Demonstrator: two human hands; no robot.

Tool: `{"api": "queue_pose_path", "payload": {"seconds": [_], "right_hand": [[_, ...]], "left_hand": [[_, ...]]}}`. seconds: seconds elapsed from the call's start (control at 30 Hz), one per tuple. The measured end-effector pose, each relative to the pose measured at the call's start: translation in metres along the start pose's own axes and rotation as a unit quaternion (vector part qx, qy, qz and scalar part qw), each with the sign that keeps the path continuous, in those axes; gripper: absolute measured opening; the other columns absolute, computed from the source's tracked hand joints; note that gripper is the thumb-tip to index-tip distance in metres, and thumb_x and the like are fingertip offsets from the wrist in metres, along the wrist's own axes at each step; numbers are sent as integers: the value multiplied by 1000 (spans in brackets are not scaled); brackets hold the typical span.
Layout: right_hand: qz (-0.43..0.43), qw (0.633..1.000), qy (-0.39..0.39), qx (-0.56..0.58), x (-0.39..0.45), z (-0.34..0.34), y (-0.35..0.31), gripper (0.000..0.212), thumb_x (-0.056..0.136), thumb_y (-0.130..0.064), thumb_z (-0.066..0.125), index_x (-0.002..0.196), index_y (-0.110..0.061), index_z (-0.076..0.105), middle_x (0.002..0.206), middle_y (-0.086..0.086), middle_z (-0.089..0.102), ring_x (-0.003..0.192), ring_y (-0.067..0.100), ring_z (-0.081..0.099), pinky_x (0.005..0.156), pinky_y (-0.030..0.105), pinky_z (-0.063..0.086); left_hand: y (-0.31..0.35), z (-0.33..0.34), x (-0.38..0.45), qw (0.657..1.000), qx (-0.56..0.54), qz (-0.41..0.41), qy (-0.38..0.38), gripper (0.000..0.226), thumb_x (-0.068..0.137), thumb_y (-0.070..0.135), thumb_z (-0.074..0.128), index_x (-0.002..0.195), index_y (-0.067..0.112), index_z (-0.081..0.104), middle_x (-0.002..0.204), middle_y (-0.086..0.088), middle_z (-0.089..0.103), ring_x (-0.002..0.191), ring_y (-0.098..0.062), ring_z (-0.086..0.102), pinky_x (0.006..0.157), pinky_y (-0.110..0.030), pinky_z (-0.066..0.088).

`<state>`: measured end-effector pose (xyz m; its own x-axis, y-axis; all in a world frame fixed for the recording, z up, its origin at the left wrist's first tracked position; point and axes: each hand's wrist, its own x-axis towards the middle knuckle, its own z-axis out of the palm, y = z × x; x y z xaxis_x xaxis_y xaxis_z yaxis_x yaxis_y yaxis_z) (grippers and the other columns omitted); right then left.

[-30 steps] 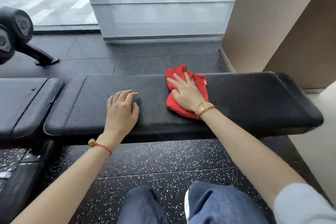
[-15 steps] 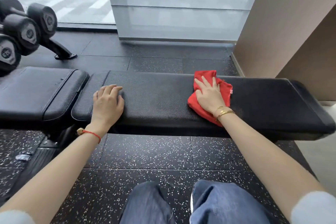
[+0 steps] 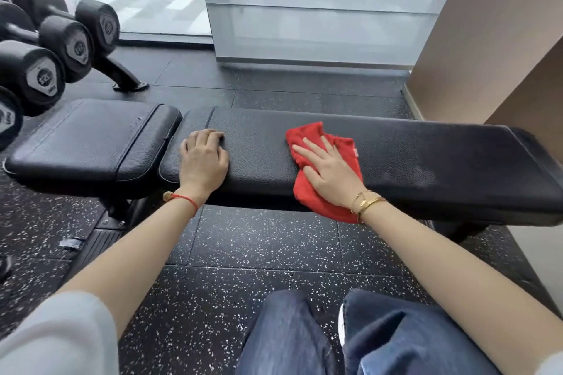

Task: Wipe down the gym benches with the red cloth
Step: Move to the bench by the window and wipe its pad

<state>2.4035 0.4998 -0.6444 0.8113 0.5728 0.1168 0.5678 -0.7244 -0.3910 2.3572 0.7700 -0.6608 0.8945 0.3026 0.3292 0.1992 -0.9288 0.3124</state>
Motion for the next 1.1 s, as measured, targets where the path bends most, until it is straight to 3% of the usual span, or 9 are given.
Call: {"api": "queue_pose_path", "payload": {"seconds": [0.33,0.6,0.77,0.93,1.1], "right_hand": [[116,993,-20,-28,62,10,-18,51,100,-33,31,151,-34,25,162,-4,9,149,32,-7,120,49,-7],[-22,997,-68,-18,109,37,-79,53,99,-27,35,151,-31,25,162,-3,11,149,31,-7,121,48,-7],[-101,993,-55,22,84,34,-49,53,97,-22,41,148,-35,32,161,-7,18,150,27,-2,121,46,-3],[-52,998,-37,9,104,24,-16,50,98,-28,39,148,-35,32,161,-6,17,150,28,-2,122,44,-4],[3,999,-39,-26,145,29,-35,53,98,-32,34,151,-31,27,162,-2,12,149,33,-3,121,50,-4]], "left_hand": [[-4,8,1,1000,6,2,12,39,91,21,46,127,13,56,136,-7,53,130,-29,41,112,-49,27],[-7,8,5,1000,-3,-4,27,38,86,22,46,122,19,59,131,0,56,126,-24,44,110,-46,27],[-7,6,4,1000,-3,-4,29,40,85,23,43,122,20,59,133,1,56,128,-23,44,111,-46,28],[-4,6,3,999,-12,-10,31,43,86,23,40,124,19,59,134,1,54,130,-22,42,112,-47,27],[-1,4,4,999,-11,-20,31,43,85,22,41,123,21,60,133,3,55,130,-20,43,112,-46,28]]}}
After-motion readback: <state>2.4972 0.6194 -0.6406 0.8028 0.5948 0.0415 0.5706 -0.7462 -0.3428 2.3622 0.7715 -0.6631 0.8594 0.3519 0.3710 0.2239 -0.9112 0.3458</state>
